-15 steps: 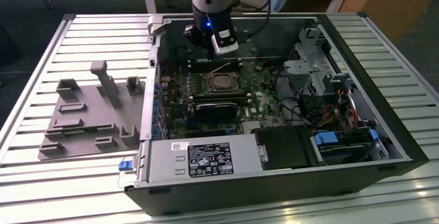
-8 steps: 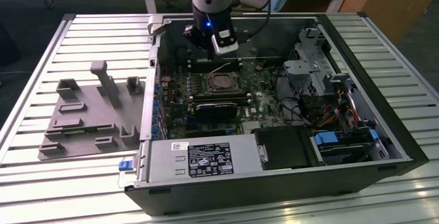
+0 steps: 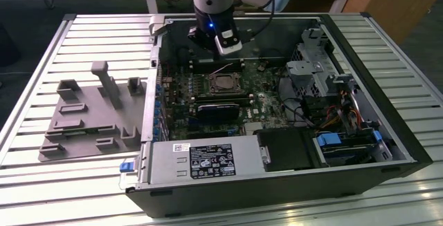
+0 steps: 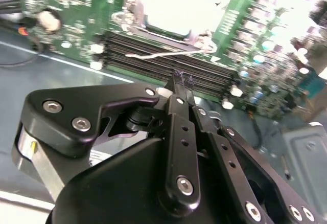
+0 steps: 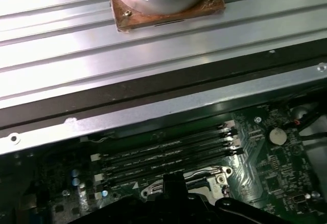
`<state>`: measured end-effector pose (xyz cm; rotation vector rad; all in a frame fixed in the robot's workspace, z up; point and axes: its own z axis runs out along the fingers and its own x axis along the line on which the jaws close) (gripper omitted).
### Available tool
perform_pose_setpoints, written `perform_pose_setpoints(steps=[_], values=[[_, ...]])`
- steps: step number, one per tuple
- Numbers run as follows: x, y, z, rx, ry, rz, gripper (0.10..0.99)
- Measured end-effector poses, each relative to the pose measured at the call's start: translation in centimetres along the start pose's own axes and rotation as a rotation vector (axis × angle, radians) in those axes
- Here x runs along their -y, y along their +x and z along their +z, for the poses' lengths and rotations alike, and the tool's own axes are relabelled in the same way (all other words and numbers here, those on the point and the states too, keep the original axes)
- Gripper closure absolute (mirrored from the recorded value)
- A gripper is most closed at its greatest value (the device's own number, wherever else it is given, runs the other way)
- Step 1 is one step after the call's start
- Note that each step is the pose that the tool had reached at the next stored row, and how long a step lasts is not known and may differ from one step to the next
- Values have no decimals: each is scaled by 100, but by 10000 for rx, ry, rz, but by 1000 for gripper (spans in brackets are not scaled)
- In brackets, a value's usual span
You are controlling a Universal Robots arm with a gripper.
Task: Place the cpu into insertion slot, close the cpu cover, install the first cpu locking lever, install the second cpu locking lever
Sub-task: 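Install the first cpu locking lever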
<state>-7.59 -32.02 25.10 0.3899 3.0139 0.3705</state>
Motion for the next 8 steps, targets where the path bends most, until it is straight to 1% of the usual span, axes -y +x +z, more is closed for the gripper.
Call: perform_pose_setpoints(steps=[3,5,7,8], values=[[1,2,2,463,-108,-112,984],[2,4,5,717,-158,-176,984],[4,7,7,1026,-216,-251,984],[5,10,9,1144,-236,-282,984]])
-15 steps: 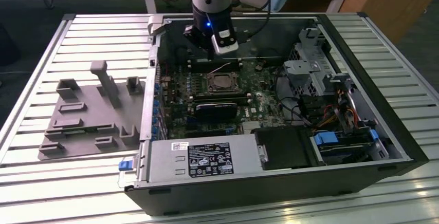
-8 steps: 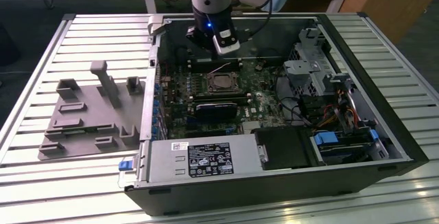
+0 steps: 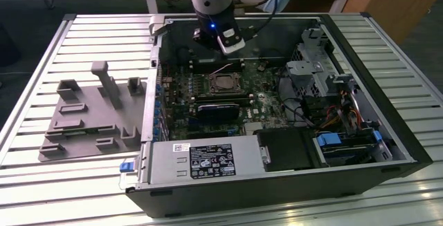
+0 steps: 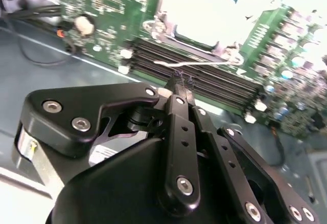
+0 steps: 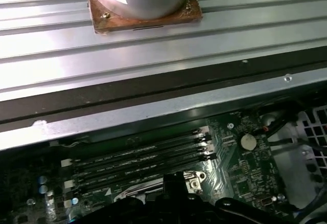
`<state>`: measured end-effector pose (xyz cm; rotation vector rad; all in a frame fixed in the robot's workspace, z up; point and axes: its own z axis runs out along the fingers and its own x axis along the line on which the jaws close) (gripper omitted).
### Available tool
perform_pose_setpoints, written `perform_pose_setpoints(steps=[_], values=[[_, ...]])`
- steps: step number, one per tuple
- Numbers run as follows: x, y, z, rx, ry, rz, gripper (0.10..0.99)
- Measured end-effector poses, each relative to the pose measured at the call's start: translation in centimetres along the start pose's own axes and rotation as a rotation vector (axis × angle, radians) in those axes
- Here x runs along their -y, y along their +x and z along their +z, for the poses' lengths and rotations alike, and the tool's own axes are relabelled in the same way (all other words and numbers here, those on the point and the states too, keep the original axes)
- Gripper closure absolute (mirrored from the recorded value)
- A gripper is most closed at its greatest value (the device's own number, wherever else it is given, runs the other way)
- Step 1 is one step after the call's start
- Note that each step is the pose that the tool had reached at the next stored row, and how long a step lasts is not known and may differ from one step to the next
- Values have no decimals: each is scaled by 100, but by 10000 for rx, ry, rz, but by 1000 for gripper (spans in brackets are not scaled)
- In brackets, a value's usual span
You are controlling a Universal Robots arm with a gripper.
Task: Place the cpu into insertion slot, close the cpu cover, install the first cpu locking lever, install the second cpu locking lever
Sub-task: 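Install the first cpu locking lever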
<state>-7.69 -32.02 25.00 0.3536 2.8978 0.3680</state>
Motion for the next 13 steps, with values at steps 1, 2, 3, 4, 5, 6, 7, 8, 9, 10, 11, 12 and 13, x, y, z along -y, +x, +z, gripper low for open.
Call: perform_pose_setpoints(steps=[1,2,3,4,5,6,7,8,9,10,11,12,13], values=[[1,2,8,69,-12,-3,984],[4,3,18,108,-13,28,984],[9,6,31,134,-1,93,984],[13,9,48,160,14,179,984],[18,12,65,187,32,276,984],[22,14,79,213,49,367,984],[26,17,92,242,69,469,984],[30,19,104,272,91,570,984],[33,21,116,297,110,656,984],[37,23,129,313,121,713,984],[41,25,145,324,127,749,984],[46,28,162,330,131,770,984],[50,31,178,334,134,786,984]])
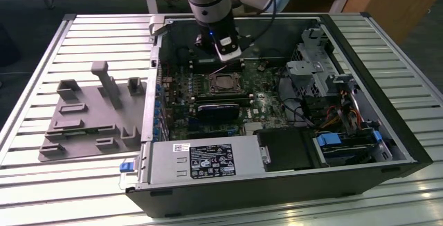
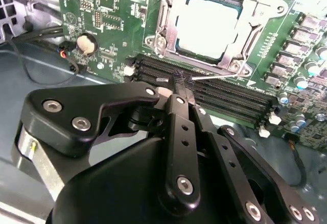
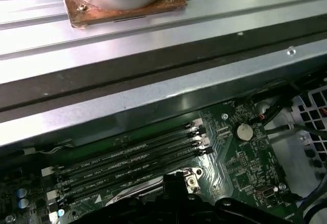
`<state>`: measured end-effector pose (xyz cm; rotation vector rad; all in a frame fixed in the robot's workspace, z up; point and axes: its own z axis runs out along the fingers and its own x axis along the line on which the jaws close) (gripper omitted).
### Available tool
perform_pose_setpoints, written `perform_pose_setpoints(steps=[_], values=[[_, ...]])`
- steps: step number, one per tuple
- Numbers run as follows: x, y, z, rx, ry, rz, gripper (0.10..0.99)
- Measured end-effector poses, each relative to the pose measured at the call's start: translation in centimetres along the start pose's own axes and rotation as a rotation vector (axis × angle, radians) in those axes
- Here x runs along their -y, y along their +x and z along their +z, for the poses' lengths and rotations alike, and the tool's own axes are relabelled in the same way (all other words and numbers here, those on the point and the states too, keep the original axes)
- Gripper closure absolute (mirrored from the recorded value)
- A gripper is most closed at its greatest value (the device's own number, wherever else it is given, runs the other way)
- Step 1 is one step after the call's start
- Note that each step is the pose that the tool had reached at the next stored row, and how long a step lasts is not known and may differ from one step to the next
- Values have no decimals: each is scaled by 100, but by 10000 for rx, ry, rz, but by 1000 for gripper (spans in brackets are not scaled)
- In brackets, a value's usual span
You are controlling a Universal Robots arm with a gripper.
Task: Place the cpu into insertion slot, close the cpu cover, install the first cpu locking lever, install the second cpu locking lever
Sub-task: 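Install the first cpu locking lever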
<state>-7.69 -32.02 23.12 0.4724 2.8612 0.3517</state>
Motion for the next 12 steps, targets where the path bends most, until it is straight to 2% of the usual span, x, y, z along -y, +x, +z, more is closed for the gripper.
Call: perform_pose_setpoints(steps=[8,12], values=[[17,16,81,-6,-15,-2,984],[13,20,111,-39,-13,-35,984]])
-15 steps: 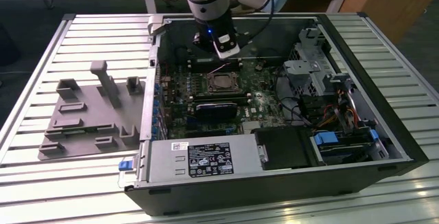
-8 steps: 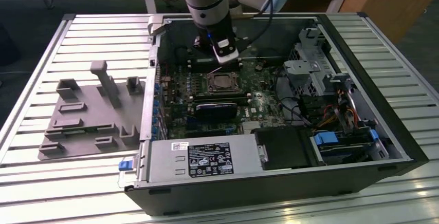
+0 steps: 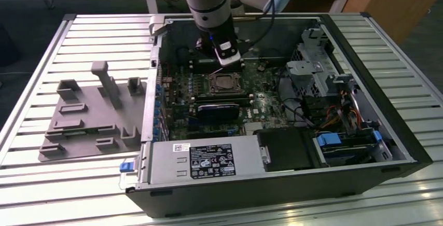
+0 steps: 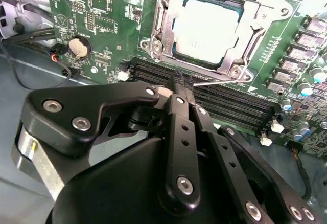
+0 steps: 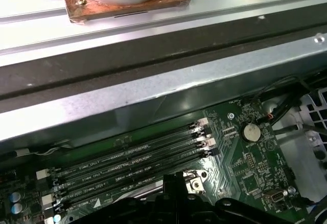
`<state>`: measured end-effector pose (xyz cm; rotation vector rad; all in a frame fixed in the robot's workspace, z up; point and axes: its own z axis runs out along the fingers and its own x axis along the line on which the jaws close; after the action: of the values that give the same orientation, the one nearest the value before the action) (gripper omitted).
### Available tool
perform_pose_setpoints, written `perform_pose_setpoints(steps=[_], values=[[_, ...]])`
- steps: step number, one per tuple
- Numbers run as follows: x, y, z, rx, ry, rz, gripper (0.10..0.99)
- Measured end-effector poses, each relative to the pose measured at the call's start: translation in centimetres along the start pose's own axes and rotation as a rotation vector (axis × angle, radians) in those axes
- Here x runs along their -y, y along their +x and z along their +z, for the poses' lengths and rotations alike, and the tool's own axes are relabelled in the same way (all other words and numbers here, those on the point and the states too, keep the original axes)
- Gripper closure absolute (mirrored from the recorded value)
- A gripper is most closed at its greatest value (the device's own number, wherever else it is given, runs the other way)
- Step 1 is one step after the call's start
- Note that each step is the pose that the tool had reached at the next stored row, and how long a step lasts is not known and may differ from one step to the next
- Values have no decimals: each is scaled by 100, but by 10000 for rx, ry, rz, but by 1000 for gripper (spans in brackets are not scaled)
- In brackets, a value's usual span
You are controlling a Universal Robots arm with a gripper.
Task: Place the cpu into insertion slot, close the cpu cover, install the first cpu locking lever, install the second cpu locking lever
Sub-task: 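Install the first cpu locking lever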
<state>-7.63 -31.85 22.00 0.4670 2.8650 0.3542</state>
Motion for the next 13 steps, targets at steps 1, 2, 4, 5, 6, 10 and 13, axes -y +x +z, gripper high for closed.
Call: perform_pose_setpoints(steps=[1,2,4,5,6,10,13], values=[[-2,-3,7,-16,4,1,984],[-7,-6,14,-32,9,2,984],[-15,-15,27,-68,21,7,984],[-19,-24,35,-93,31,12,984],[-24,-31,42,-117,42,17,984],[-50,-31,67,-159,148,11,984],[-79,-21,84,-173,207,4,984]])
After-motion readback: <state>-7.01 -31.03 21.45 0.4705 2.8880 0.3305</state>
